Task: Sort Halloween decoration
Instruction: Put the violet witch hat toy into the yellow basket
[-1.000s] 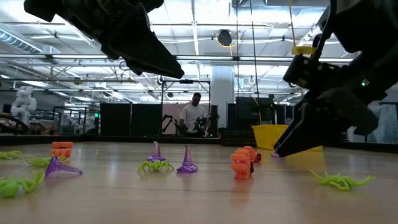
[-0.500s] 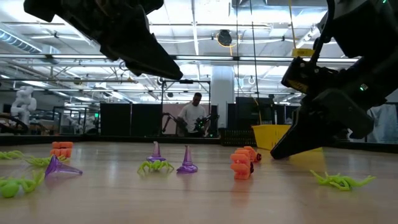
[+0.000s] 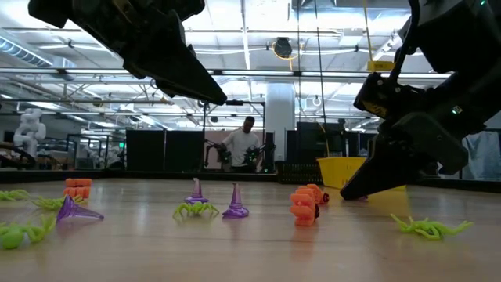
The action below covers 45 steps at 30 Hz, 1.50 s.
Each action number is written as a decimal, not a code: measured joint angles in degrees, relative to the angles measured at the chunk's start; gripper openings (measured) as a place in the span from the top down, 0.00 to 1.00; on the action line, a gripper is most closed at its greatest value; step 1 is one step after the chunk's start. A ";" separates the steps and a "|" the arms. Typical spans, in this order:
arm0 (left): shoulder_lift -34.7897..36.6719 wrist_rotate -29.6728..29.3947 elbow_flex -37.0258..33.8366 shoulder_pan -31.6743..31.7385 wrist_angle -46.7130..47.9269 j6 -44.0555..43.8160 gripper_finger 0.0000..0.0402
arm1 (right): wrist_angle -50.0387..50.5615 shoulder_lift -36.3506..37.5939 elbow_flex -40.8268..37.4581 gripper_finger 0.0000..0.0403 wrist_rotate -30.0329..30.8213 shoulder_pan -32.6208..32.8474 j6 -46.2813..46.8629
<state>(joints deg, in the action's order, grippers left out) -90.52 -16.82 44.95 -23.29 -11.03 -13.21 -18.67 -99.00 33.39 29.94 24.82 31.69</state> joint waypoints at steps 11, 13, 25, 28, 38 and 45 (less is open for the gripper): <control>0.00 0.00 0.00 0.00 0.00 -0.02 0.72 | 1.05 0.54 0.00 0.63 -4.62 -0.09 -0.83; 0.00 0.00 0.00 0.00 0.00 -0.02 0.72 | 2.57 1.13 0.00 0.64 -5.16 -0.09 -0.69; 0.00 0.02 0.00 0.00 0.02 -0.01 0.72 | 10.66 6.34 -0.13 0.77 -7.02 1.29 1.74; 0.00 0.03 0.00 0.00 0.01 -0.02 0.72 | 10.60 6.36 -0.13 0.82 -6.97 1.29 2.41; 0.00 0.04 0.00 0.00 -0.04 -0.02 0.72 | 9.51 6.34 -0.13 0.75 -6.28 1.36 5.36; 0.00 0.04 0.00 0.00 -0.57 -0.02 0.72 | 7.98 6.29 -0.20 0.61 -4.33 1.14 4.88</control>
<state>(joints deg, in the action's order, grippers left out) -90.52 -16.78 44.95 -23.29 -11.60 -13.23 -10.69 -92.71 33.19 25.61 25.96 36.57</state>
